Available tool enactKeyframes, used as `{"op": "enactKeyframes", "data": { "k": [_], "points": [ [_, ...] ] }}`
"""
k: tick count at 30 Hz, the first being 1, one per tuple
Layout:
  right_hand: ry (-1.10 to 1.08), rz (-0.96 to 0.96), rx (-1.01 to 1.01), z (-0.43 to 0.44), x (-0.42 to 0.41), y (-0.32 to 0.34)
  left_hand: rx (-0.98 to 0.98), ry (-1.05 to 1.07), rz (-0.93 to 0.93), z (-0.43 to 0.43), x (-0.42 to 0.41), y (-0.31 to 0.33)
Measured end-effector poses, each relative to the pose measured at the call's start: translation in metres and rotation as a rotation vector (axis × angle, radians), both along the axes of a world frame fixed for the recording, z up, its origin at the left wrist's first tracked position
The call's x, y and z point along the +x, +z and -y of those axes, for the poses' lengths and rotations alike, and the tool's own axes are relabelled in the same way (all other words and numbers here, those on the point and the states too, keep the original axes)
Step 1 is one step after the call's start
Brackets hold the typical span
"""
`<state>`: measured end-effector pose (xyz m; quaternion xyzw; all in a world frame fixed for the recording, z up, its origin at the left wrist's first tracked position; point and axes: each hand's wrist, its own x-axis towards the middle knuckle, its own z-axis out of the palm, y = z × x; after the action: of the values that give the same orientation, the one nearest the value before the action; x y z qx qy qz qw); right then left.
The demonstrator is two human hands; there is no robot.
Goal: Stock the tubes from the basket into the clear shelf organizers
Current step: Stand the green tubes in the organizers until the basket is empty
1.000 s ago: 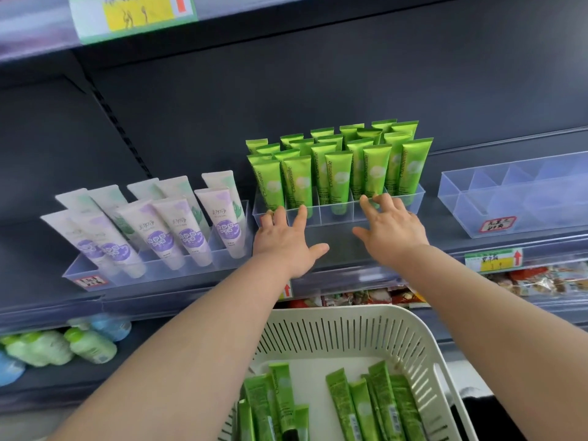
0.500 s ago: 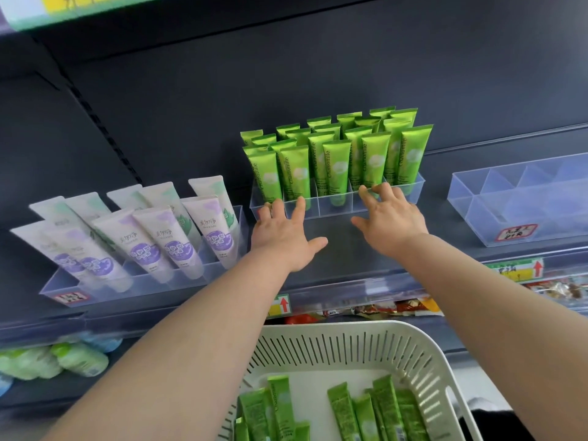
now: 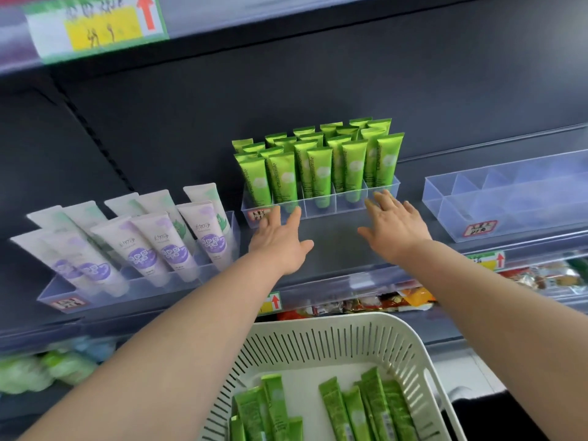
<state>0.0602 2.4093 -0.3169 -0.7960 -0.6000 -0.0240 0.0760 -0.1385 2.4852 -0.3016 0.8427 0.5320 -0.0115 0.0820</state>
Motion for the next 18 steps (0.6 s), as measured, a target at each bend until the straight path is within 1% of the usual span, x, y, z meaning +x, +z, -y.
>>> {"op": "enactKeyframes", "data": {
  "k": [3, 6, 9, 11, 15, 18],
  "points": [
    [-0.086, 0.049, -0.038, 0.024, 0.009, 0.004, -0.009, -0.044, 0.035, 0.019, 0.011, -0.004],
    [-0.219, 0.1, -0.091, 0.043, 0.016, 0.01, -0.01, -0.112, 0.059, 0.036, 0.022, -0.004],
    [-0.377, 0.089, -0.174, 0.058, 0.019, 0.016, -0.01, -0.195, 0.101, 0.048, 0.026, -0.001],
    [-0.418, 0.087, -0.174, 0.064, 0.018, 0.019, 0.022, -0.236, 0.128, 0.052, 0.023, 0.002],
    [-0.367, 0.101, -0.129, 0.064, 0.001, 0.026, 0.057, -0.218, 0.172, 0.054, 0.009, 0.009],
    [-0.203, 0.085, -0.082, 0.058, -0.022, 0.025, 0.071, -0.184, 0.194, 0.053, -0.002, 0.014]
  ]
}}
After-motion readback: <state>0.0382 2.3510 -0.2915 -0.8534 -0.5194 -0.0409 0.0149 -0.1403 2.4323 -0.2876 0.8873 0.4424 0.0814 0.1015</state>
